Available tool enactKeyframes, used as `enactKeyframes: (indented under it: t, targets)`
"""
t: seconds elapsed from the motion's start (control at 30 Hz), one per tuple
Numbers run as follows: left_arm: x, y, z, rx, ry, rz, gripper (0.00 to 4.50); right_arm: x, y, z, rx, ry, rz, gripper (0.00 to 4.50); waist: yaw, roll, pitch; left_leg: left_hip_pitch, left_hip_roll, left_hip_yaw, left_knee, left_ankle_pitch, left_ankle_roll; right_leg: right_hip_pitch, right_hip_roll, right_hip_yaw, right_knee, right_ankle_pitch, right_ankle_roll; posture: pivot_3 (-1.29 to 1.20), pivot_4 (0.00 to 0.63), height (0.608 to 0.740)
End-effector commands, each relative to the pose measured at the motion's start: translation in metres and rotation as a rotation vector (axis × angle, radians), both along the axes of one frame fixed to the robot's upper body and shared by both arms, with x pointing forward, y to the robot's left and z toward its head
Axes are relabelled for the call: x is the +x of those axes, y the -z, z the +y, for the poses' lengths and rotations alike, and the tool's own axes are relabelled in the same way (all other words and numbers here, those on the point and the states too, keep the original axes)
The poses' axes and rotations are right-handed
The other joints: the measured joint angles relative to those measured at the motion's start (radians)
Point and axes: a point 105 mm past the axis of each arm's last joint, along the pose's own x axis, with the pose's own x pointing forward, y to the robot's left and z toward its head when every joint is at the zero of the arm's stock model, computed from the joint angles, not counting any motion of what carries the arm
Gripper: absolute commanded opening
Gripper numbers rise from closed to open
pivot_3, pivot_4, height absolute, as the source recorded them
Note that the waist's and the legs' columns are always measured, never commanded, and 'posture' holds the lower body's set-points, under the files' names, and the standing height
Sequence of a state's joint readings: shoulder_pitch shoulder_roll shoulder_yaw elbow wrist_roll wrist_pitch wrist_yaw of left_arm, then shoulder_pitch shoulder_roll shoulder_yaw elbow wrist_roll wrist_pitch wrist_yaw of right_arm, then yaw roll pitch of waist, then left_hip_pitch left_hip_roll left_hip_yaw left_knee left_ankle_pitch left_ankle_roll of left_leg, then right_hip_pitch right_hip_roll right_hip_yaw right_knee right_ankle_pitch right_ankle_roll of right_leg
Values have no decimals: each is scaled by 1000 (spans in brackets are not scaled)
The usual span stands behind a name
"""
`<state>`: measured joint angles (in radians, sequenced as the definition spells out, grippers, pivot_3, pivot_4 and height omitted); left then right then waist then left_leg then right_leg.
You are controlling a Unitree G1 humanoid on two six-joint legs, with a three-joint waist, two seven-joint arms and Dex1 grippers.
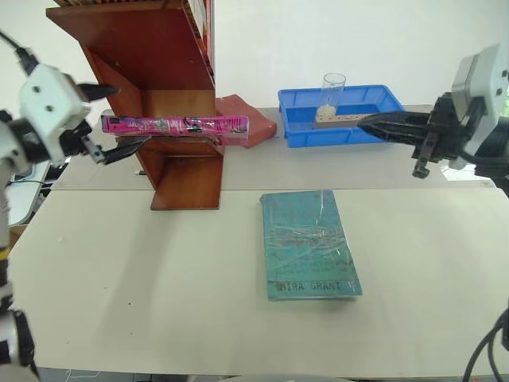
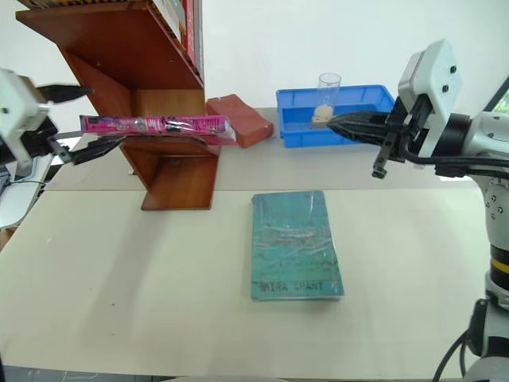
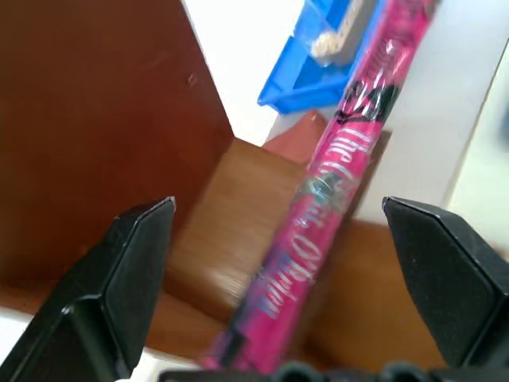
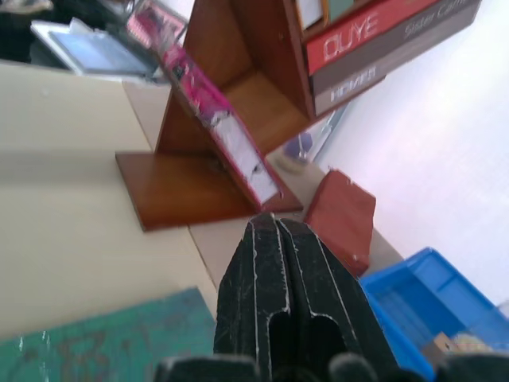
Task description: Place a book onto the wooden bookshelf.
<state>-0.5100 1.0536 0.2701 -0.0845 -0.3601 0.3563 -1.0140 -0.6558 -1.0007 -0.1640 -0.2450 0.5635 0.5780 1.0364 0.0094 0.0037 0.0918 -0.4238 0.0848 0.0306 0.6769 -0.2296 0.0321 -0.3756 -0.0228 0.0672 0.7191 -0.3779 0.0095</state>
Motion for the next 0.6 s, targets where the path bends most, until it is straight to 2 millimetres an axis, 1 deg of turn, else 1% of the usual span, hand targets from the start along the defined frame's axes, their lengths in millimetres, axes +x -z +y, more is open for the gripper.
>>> enactKeyframes:
  t: [0.03, 0.1, 0.13, 0.23, 0.33, 0.47, 0.6]
  targets:
    - [-31, 15, -13, -69, 76, 159, 4461, -4, -1, -9, -90, -26, -12, 0, -1, -1, 1, 1, 0, 0, 0, 0, 0, 0, 0, 0, 0, 0, 0, 0, 150, 637]
    - [-37, 37, -3, -42, 24, 220, 4500, -6, 2, -14, -126, -35, 15, 610, -1, 0, 1, 1, 0, 2, 0, 0, 0, 0, -1, 0, 0, 0, -1, 0, 150, 637]
    - [-39, 47, 6, -26, -17, 257, 4500, -7, 4, -16, -141, -42, 34, 928, -1, -1, 1, 2, 0, 2, 0, 0, 0, 0, -2, 0, 1, 0, -2, 0, 150, 637]
    - [-51, 70, 24, -21, -59, 342, 4500, -12, 14, -24, -192, -59, 94, 1918, 1, -2, 1, 2, 1, 2, -1, 0, 0, -2, 0, 0, 1, 0, -4, 0, 150, 637]
    - [-56, 76, 27, -46, -64, 346, 4500, -14, 21, -28, -225, -63, 119, 2975, 4, -3, 1, 1, 1, 2, -1, 0, 0, -2, -1, 0, 0, -1, -5, 0, 150, 637]
    - [-57, 76, 27, -90, -66, 346, 4500, -14, 26, -30, -258, -69, 105, 4400, 6, -3, 1, 1, 1, 5, -1, 0, 0, -3, -4, -1, 0, -1, -5, 0, 150, 637]
    - [-56, 73, 26, -90, -62, 336, 4500, -15, 30, -30, -271, -81, 112, 4458, 3, -3, 1, 0, 1, 5, -1, 0, 0, -3, -3, -1, 0, -1, -5, 0, 150, 637]
